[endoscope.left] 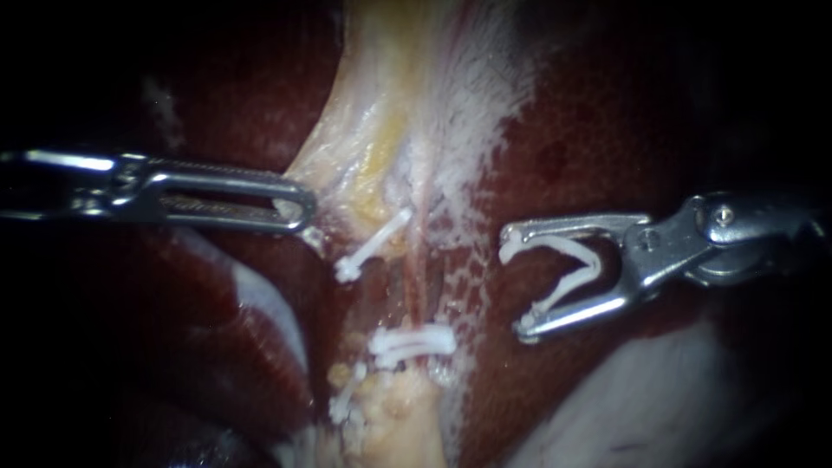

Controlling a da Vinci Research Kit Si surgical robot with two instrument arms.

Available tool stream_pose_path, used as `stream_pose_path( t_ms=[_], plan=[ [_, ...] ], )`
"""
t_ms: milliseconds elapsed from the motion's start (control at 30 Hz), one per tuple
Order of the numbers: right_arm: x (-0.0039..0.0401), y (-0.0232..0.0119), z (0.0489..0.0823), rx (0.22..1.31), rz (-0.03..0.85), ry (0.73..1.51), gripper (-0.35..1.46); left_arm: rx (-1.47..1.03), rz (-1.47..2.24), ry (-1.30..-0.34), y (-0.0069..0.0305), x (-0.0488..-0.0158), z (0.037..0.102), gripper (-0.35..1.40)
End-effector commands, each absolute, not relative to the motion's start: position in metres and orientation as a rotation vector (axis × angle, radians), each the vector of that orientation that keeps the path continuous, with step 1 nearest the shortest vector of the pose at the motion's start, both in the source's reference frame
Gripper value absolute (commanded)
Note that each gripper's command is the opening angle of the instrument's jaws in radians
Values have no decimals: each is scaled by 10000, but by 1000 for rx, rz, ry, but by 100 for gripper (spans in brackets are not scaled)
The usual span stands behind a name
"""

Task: Clipping third clip right tube

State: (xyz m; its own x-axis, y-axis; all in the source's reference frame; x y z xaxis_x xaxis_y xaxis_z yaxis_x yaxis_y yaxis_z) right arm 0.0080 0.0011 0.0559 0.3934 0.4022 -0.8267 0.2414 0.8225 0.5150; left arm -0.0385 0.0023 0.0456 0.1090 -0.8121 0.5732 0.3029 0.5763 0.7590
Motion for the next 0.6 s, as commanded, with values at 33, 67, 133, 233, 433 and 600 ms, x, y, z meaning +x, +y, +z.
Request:
stream_pose_path(
  t_ms=[33,67,133,233,433,600],
  plan=[
    [83,10,561,639,107,1182,60,526,-881,-1202,23,-384,452,-35],
    [87,8,563,644,109,1180,60,529,-890,-1203,24,-382,447,-35],
    [93,5,566,646,104,1180,60,526,-887,-1207,25,-380,440,-35],
    [102,1,572,658,105,1177,60,525,-886,-1213,25,-378,430,-35],
    [116,-1,582,668,98,1175,60,520,-882,-1229,23,-376,409,-35],
    [129,-2,590,677,96,1173,60,517,-880,-1235,20,-377,394,-35]
  ],
)
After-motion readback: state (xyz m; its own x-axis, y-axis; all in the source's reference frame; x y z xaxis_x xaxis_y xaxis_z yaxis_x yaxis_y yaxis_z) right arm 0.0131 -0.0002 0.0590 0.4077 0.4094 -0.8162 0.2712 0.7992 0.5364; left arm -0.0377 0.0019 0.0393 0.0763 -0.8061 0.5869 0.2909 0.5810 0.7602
